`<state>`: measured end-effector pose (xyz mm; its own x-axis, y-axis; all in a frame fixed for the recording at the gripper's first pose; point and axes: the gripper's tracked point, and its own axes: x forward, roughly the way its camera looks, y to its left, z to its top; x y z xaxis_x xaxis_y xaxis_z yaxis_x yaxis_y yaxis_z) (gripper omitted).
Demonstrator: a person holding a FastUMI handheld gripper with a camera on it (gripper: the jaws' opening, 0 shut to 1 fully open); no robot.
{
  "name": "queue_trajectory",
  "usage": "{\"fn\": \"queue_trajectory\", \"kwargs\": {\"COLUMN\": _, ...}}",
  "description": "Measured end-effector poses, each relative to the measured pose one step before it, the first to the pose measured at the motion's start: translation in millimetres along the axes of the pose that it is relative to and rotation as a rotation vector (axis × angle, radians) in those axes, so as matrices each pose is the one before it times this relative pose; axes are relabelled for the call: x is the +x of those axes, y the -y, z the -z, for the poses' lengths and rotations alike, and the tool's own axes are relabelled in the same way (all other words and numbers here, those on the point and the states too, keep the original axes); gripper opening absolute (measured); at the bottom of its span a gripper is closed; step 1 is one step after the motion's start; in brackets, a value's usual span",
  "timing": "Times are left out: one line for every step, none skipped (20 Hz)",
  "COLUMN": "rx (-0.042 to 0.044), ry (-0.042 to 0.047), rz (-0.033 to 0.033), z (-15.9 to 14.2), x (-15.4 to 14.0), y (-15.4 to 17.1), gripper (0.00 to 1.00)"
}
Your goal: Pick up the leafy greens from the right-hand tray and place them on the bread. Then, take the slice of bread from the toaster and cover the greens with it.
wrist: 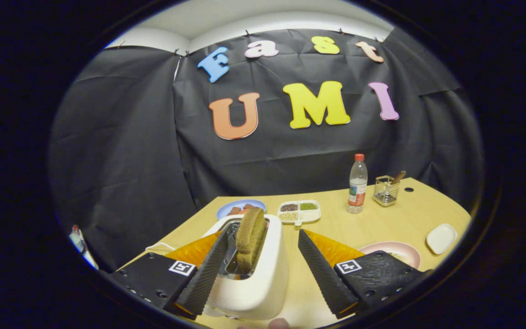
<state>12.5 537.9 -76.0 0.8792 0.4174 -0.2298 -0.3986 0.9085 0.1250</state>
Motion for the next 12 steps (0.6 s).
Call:
{"fn": "queue_trajectory", "kwargs": {"rx": -0.0082, "ry": -0.00927, "rz": 0.00437, "z": 0.55, "x": 3.52, "y": -3.4, "gripper": 0.95}}
{"fn": "queue_trajectory", "kwargs": {"rx": -0.00767, "ry": -0.00623, "rz": 0.00008, "z": 0.06, "x": 4.78, "y": -3.93, "gripper": 0.93}}
{"fn": "queue_trajectory", "kwargs": {"rx": -0.00469, "ry": -0.00686, "rz": 0.00073, "z": 0.38, "x": 3.53, "y": -2.85, "gripper": 0.89}}
{"fn": "queue_trajectory", "kwargs": {"rx": -0.00147, "ry": -0.01361, "rz": 0.00245, "z": 2.51, "x": 4.01, "y": -0.31, "gripper": 0.85}}
{"fn": "queue_trajectory", "kwargs": {"rx": 0.00541, "ry": -0.01671, "rz": 0.00892, "z": 2.88, "x": 3.58, "y": 1.33, "gripper": 0.77}}
{"fn": "queue_trajectory", "kwargs": {"rx": 0.0101, "ry": -0.01891, "rz": 0.0062, "z": 2.82, "x": 4.8, "y": 1.34, "gripper": 0.7}}
{"fn": "queue_trajectory", "kwargs": {"rx": 0.00586, "ry": -0.01615, "rz": 0.0085, "z": 0.84, "x": 2.38, "y": 0.55, "gripper": 0.62}}
{"fn": "queue_trajectory", "kwargs": {"rx": 0.0045, "ry": -0.00135, "rz": 0.00166, "z": -1.34, "x": 3.08, "y": 1.33, "gripper": 0.54}}
{"fn": "queue_trajectory", "kwargs": {"rx": -0.00035, "ry": 0.00533, "rz": -0.00215, "z": -3.76, "x": 1.38, "y": -0.71, "gripper": 0.46}}
{"fn": "queue_trajectory", "kwargs": {"rx": 0.00708, "ry": -0.00508, "rz": -0.00063, "z": 0.74, "x": 4.18, "y": 0.48, "gripper": 0.38}}
{"fn": "queue_trajectory", "kwargs": {"rx": 0.01287, "ry": -0.00883, "rz": -0.01361, "z": 1.05, "x": 0.38, "y": -1.81, "gripper": 0.3}}
{"fn": "queue_trajectory", "kwargs": {"rx": 0.01593, "ry": -0.00855, "rz": -0.0118, "z": 0.46, "x": -0.23, "y": -2.95, "gripper": 0.23}}
